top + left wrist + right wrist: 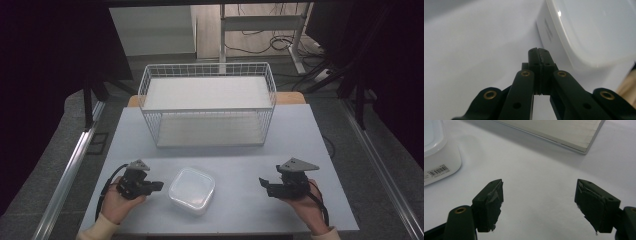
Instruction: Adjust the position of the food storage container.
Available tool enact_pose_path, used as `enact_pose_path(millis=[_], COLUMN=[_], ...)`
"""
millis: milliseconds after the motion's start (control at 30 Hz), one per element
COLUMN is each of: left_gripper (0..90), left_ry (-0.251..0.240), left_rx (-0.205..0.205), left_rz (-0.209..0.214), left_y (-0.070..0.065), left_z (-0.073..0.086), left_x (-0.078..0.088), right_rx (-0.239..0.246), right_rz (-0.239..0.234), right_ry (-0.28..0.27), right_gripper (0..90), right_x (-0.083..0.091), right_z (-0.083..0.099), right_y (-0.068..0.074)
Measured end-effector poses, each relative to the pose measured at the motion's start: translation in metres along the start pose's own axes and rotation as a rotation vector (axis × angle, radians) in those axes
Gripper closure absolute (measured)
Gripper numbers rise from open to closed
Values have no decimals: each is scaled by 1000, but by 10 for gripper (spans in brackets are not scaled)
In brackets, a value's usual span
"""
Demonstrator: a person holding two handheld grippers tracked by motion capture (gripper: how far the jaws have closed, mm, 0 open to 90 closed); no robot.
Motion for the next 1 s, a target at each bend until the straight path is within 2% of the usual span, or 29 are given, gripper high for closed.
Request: enact_pose_path(millis=[100,200,333,433,733,1000], left_gripper=[899,899,898,898,899,899], left_ry=[6,16,33,42,43,30], left_rx=[-1,-10,-49,-66,-55,-31], left_rz=[29,75,105,102,73,57], left_y=[-8,-23,-37,-43,-36,-25], left_z=[16,26,24,20,3,-22], left_x=[4,3,-2,-7,-19,-32], right_rx=[0,0,1,1,-1,1], right_rz=[-1,-2,-3,-3,-1,1], right_ry=[1,3,4,3,0,2], right_gripper=[229,229,229,229,229,229], right_x=[-1,-2,-2,-2,-1,-1], right_z=[0,0,0,0,0,1], right_y=[1,1,2,1,0,-1])
Point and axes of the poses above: each handheld gripper's, and its own axes: x roughly backward along the jaws, z roughly out of its underside, y roughly to its left, the point moved 4 cm from there along -x, roughly forward along the jaws, and after that the axes turned 4 degrees about -z, right-handed, at the moved point
